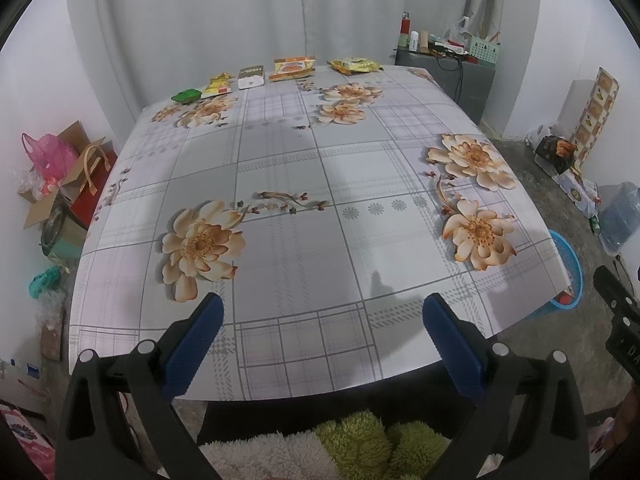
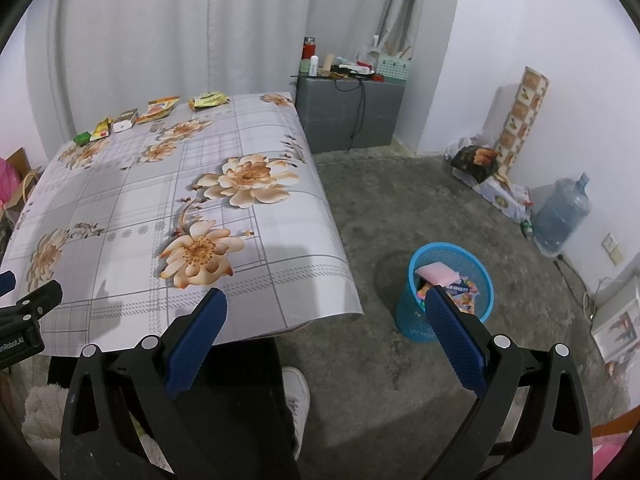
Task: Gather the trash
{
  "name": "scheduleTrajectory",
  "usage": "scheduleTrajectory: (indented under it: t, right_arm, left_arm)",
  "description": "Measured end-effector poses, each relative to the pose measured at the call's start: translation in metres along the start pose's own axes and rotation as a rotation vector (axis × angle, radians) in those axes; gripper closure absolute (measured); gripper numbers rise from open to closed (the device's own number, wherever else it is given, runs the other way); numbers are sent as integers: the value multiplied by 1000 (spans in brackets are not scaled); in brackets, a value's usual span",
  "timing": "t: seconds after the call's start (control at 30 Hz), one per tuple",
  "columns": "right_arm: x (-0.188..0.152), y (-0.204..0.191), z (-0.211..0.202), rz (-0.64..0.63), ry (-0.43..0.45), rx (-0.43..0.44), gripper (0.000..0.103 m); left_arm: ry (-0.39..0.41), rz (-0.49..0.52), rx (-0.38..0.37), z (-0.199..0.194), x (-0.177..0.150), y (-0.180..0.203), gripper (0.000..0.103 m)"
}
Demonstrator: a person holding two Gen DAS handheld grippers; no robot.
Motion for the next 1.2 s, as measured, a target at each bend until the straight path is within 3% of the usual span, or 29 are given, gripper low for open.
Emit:
scheduleTrajectory:
  t: [1.2]
  right_arm:
    - [-2,6,-3,6,-3,9,8]
  left_arm:
    - [-6,12,4,-1,-3,5,5]
Point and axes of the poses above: each gripper's, at about its wrist camera, not at the fingertips, and z roughly the way its jaws point, y to its right, x to its top, the point moved 10 cm from there along z, roughly the way its jaws point, and after that the axes turned 8 degrees about -y, right-handed, at the moved point
